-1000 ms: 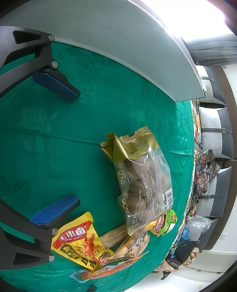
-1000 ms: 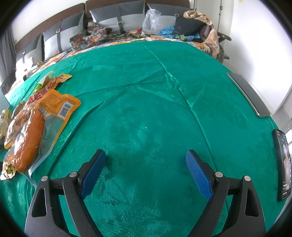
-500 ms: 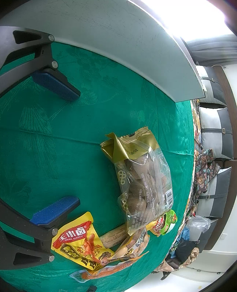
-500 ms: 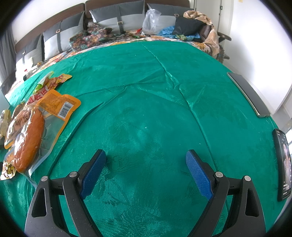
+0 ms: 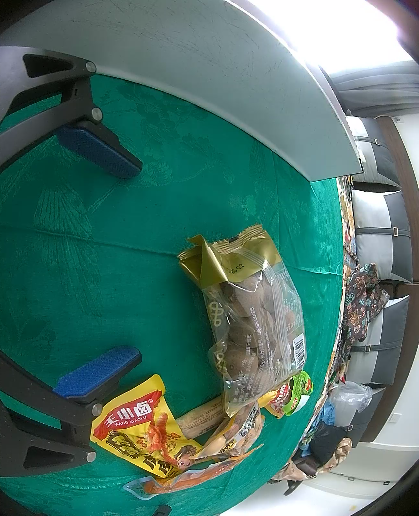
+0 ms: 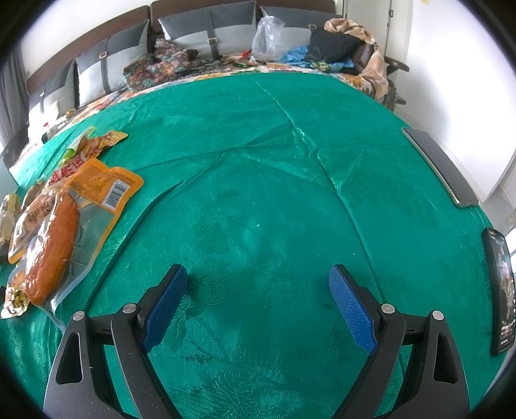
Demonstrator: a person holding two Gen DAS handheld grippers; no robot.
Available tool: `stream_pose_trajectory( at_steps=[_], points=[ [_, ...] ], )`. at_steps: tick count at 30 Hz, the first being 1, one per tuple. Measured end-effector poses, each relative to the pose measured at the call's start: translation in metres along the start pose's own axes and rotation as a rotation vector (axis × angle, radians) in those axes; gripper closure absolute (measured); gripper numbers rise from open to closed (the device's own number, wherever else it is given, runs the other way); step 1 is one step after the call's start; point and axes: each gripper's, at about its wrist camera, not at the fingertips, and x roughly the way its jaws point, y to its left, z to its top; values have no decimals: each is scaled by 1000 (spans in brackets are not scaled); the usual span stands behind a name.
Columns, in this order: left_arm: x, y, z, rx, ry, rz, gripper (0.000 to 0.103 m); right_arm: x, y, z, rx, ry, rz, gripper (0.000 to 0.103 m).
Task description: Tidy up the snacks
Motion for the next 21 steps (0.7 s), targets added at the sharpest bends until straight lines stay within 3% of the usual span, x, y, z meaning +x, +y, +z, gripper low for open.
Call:
stream_pose_trajectory(
  at_steps=[17, 21],
  points=[
    [1, 0, 1, 6, 4, -6, 0, 1, 1, 0, 0, 0, 0, 11],
    [0, 2, 12, 55, 93, -37, 0, 1, 1, 0, 1, 0, 0, 11]
  ],
)
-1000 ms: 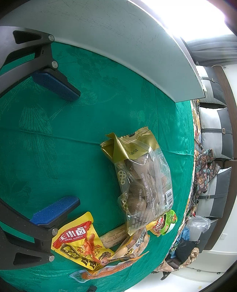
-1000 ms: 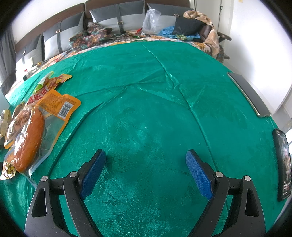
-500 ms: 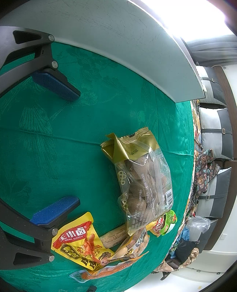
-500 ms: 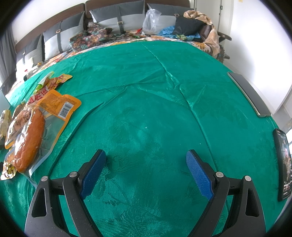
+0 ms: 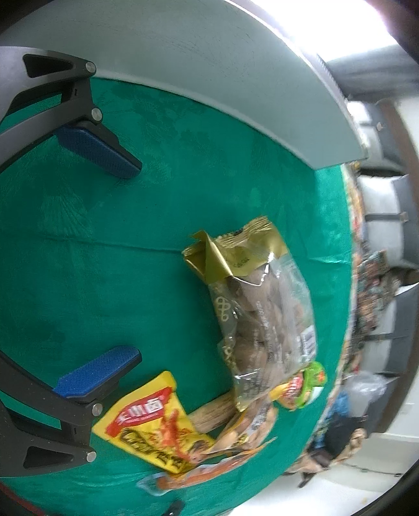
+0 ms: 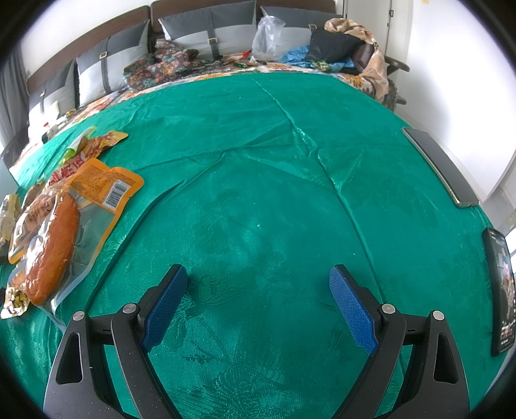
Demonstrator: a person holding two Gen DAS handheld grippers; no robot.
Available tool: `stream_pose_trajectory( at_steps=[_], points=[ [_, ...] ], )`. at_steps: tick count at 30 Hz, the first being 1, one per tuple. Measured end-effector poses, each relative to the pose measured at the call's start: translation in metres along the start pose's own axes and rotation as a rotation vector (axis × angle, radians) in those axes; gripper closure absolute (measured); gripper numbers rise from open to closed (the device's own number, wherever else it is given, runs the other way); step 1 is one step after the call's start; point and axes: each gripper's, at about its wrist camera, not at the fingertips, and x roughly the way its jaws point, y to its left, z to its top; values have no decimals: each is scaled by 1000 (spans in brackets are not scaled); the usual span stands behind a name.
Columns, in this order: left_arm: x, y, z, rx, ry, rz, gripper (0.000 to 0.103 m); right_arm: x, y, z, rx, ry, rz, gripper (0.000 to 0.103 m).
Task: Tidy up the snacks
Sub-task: 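Grasp the gold-and-clear bag of brown eggs with the left tool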
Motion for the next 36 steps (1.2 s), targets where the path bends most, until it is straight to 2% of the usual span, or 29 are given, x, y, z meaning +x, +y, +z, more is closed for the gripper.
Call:
stream_pose_trajectory(
  at_steps=[2, 4, 5, 8, 10, 12, 14, 15, 17, 20, 23, 25, 27, 29, 32, 34, 36],
  points=[
    [-12, 5, 12, -18, -7, -22, 0, 0, 0, 0, 0, 0, 0, 11],
    [-29, 11, 30, -68, -52, -67, 0, 0, 0, 0, 0, 0, 0, 11],
    [-38, 14, 45, -110, -79, -88, 0, 0, 0, 0, 0, 0, 0, 11],
    [-47, 11, 92, -214, -121, -89, 0, 0, 0, 0, 0, 0, 0, 11],
    [-42, -2, 118, -212, -115, -57, 0, 0, 0, 0, 0, 0, 0, 11],
    [-18, -31, 146, -111, -56, 62, 0, 0, 0, 0, 0, 0, 0, 11],
    [8, -51, 155, 1, 7, 172, 1, 0, 0, 0, 0, 0, 0, 11],
    [19, -58, 152, 41, 30, 189, 2, 0, 0, 0, 0, 0, 0, 11],
    [23, -59, 137, 58, 50, 170, 5, 0, 0, 0, 0, 0, 0, 11],
    [7, -48, 101, 108, 54, 114, 5, 0, 0, 0, 0, 0, 0, 11],
    [-18, -37, 60, 186, 34, 122, 4, 0, 0, 0, 0, 0, 0, 11],
    [-34, -25, 41, 191, 44, 105, 4, 0, 1, 0, 0, 0, 0, 11],
    [-53, -10, 31, 136, 20, 27, 4, 0, 1, 0, 0, 0, 0, 11],
    [-68, 8, 31, 31, -10, -51, 4, 0, 1, 0, 0, 0, 0, 11],
    [-66, 25, 39, -87, -5, -123, 4, 0, 1, 0, 0, 0, 0, 11],
    [-52, 30, 41, -125, 27, -120, 4, 0, 1, 0, 0, 0, 0, 11],
    [-26, 28, 42, -145, 104, -108, 4, 0, 1, 0, 0, 0, 0, 11]
  ],
)
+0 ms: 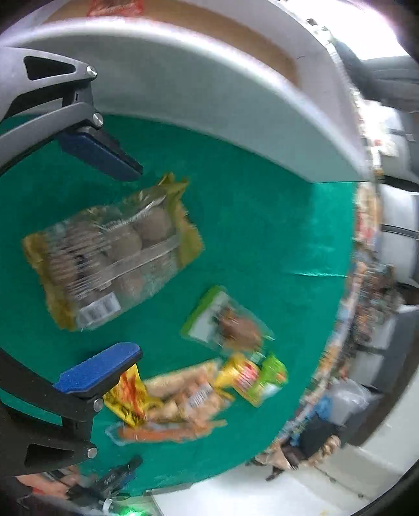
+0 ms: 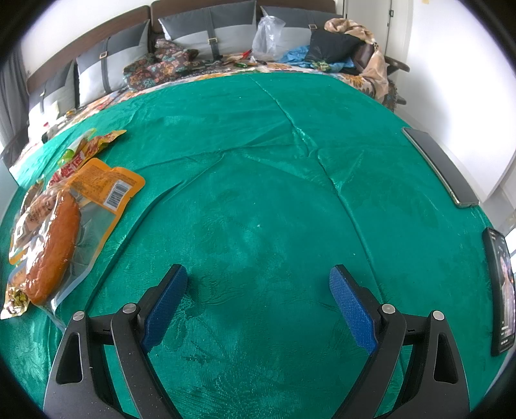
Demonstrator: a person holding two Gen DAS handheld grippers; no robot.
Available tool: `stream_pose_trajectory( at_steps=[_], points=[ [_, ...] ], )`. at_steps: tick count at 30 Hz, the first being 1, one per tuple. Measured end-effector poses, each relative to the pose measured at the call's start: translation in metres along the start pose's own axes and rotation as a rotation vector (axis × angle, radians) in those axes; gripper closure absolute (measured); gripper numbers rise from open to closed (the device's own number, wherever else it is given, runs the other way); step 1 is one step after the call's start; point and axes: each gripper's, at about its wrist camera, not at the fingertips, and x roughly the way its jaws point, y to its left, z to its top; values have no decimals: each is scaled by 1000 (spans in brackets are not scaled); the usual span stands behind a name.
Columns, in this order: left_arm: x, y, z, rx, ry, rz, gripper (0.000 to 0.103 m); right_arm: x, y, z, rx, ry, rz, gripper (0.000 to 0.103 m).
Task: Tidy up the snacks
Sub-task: 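Grasp the gold-and-clear bag of brown eggs with the left tool, then lift the egg bag with the left tool and hold it above the table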
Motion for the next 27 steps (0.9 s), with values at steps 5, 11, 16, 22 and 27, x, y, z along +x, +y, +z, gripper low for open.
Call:
stream_pose_trajectory(
  at_steps=[5, 11, 16, 22, 27],
  points=[
    [27, 1, -24, -30, 28, 81, 2, 0, 0, 0, 0, 0, 0, 11],
    [27, -1, -40, 46, -91, 163, 0, 0, 0, 0, 0, 0, 0, 11],
    [24, 5, -53, 64, -193, 155, 0, 3, 0, 1, 0, 0, 0, 11],
    [25, 9, -54, 63, -194, 154, 0, 3, 0, 1, 0, 0, 0, 11],
    [25, 11, -54, 64, -194, 153, 0, 3, 0, 1, -1, -1, -1, 11]
  ],
)
